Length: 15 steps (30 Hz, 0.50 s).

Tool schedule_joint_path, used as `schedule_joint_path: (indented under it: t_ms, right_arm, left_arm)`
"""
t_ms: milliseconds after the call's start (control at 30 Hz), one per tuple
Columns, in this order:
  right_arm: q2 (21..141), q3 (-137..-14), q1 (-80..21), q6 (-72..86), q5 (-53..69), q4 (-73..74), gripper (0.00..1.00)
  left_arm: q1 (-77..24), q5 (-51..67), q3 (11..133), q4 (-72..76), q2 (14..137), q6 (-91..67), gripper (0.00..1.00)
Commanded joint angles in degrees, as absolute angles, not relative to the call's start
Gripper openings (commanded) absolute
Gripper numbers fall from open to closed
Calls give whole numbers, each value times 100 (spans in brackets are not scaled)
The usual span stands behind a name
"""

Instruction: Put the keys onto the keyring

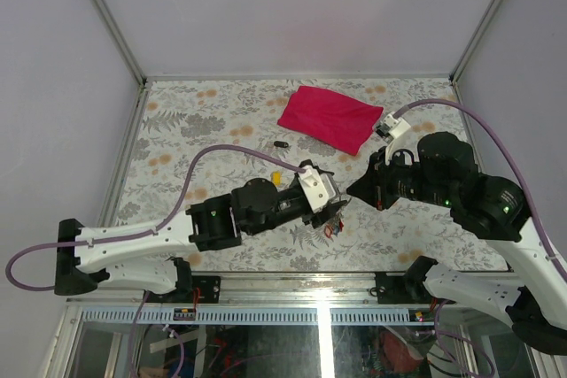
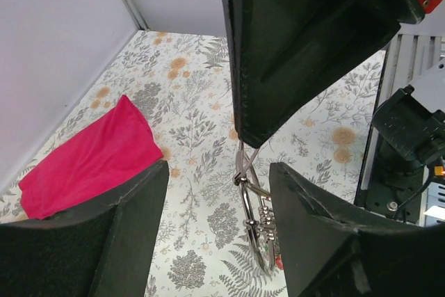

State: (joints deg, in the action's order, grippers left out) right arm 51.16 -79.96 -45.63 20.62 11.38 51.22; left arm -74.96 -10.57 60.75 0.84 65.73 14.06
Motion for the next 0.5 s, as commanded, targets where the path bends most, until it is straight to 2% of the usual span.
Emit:
schedule_joint_path:
  t_ms: [0, 467]
  right_arm:
    - [5083, -8323, -4553, 2248, 1366, 4822, 0]
    - [5012, -8281, -4548, 2252, 1357, 4864, 0]
  left_arm:
    - [-7614, -1373, 6372, 289, 6796, 1733, 59]
    - [-7844, -1631, 6589, 293, 7087, 2040, 22]
